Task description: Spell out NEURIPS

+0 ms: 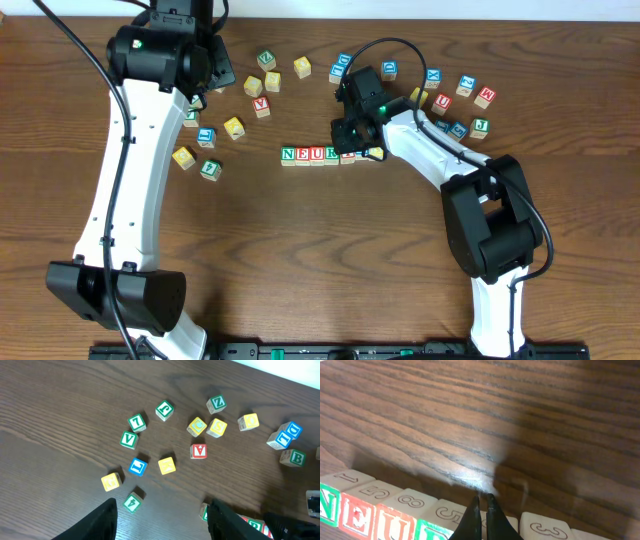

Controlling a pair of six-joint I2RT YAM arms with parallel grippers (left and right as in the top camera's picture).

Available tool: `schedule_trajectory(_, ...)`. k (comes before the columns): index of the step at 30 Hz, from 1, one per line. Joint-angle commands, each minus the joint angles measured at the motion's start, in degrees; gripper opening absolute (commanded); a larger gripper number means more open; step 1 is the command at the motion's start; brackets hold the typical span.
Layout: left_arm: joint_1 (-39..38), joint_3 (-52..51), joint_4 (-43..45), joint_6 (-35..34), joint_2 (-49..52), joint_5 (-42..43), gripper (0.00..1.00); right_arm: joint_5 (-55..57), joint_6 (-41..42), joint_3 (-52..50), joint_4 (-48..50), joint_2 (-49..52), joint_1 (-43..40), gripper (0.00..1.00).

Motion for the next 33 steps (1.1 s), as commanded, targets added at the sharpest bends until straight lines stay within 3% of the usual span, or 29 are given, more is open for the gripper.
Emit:
schedule_trajectory(1,0.3,-0.2,0.3,0.3,0.4,-0.7,0.57,0.7,1.5,0.8,0.3,0.6,0.3,0.01)
schedule_trajectory(15,0.3,-0.2,0.7,0.3,0.4,-0.7,0.57,7.9,0.8,1.3,-4.4,-1.5,-1.3,0.01)
schedule_trajectory(33,0.3,-0.2,0.9,0.3,0.4,-0.7,0.57,7.1,0.7,2.8,-8.5,-8.2,-4.3,0.01)
